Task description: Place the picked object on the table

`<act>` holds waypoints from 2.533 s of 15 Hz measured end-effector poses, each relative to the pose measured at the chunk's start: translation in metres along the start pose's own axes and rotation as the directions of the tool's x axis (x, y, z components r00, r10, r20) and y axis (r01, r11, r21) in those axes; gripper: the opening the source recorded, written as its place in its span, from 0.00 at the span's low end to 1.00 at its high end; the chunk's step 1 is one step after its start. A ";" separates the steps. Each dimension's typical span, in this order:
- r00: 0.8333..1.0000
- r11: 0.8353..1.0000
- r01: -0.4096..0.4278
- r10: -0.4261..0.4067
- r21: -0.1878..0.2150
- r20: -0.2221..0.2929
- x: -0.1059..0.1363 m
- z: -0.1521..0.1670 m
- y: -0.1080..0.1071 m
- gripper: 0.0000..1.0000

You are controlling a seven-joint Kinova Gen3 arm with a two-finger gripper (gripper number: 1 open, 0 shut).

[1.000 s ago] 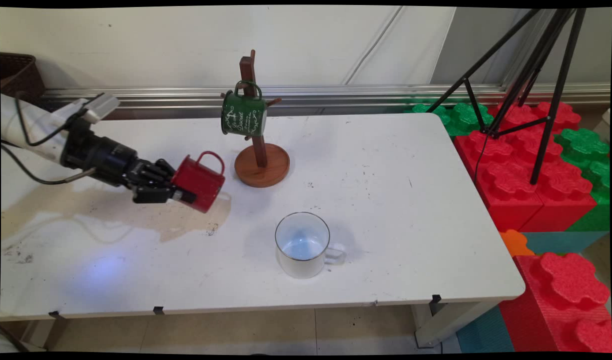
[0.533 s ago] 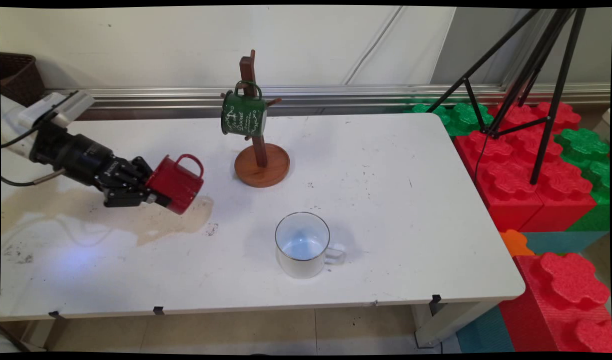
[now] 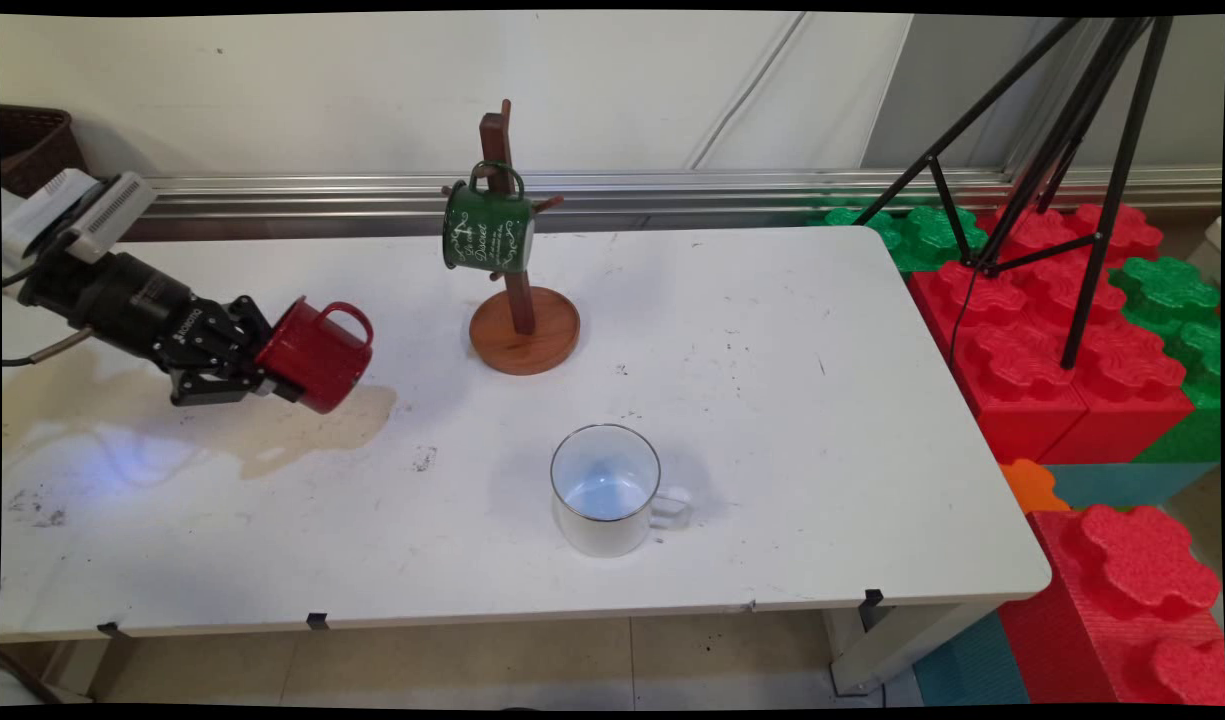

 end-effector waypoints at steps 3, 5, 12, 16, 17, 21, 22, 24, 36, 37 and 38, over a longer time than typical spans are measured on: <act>0.997 0.998 -0.063 0.062 0.012 0.054 -0.002 -0.005 0.000 0.00; 0.992 0.996 -0.092 0.091 0.017 0.083 -0.003 -0.006 0.000 0.00; 0.970 0.987 -0.159 0.153 0.016 0.189 -0.011 0.000 0.003 0.00; 0.959 0.986 -0.168 0.160 0.014 0.235 -0.017 0.007 0.006 0.00; 0.957 0.985 -0.169 0.161 0.015 0.242 -0.017 0.009 0.007 0.00; 0.950 0.985 -0.174 0.163 0.018 0.268 -0.019 0.017 0.007 0.00; 0.948 0.984 -0.177 0.165 0.017 0.274 -0.020 0.019 0.007 0.00; 0.944 0.983 -0.181 0.169 0.017 0.284 -0.021 0.022 0.007 0.00; 0.935 0.981 -0.193 0.179 0.015 0.306 -0.023 0.030 0.004 1.00; 0.935 0.981 -0.193 0.179 0.015 0.305 -0.022 0.031 0.004 1.00; 0.933 0.979 -0.204 0.193 0.004 0.303 -0.015 0.037 -0.004 1.00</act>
